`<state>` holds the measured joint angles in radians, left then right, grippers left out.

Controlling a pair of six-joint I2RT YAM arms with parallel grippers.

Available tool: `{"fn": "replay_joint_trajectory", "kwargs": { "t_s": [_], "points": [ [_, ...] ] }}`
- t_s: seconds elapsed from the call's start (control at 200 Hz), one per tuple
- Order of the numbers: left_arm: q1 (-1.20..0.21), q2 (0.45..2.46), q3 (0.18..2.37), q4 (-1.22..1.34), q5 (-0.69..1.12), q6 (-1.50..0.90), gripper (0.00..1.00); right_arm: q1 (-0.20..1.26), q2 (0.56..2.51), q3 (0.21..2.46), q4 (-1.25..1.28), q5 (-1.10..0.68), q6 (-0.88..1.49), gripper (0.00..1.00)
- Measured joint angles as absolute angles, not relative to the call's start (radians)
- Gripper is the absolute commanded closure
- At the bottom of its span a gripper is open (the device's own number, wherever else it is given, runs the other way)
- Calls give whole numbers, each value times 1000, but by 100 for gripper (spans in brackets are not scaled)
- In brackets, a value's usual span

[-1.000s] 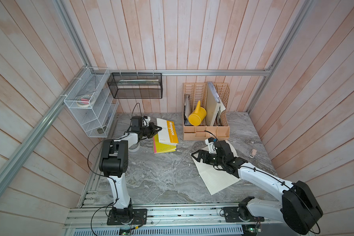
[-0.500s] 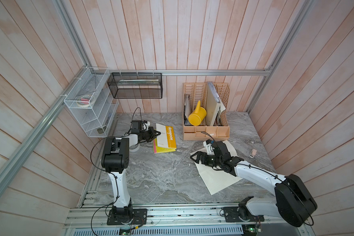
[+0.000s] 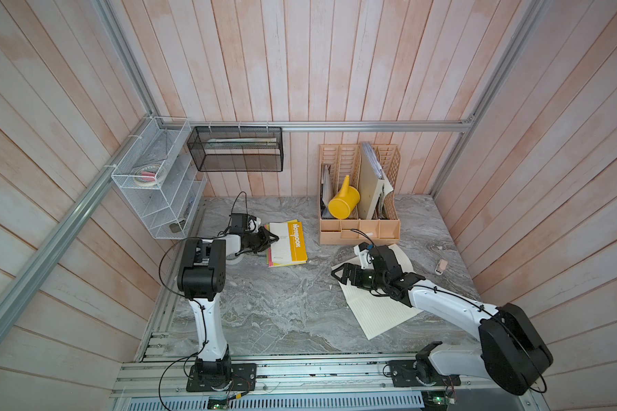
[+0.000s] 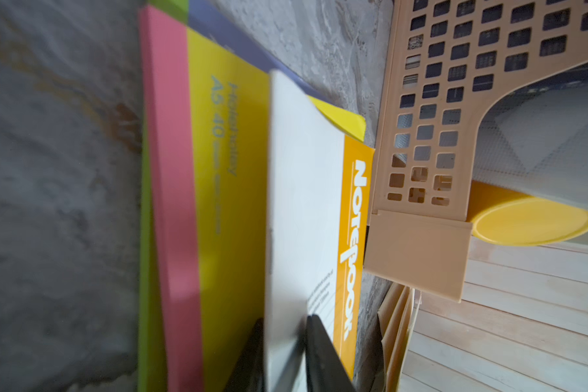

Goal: Close the notebook
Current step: Place the notebook at the notebook.

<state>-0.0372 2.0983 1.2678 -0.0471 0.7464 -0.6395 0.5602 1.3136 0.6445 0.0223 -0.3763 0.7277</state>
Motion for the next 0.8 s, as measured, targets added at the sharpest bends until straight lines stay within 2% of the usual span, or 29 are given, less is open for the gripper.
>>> {"fn": "replay_joint_trajectory", "kwargs": {
  "t_s": [0.135, 0.48, 0.8],
  "points": [
    [-38, 2098, 1268, -53, 740, -627, 75, 560, 1313, 645, 22, -381, 728, 2],
    [-35, 2039, 1278, -167, 638, -579, 59, 560, 1301, 645, 25, -388, 729, 2],
    [-31, 1950, 1310, -328, 465, -526, 58, 562, 1286, 644, 28, -394, 731, 2]
  ]
}}
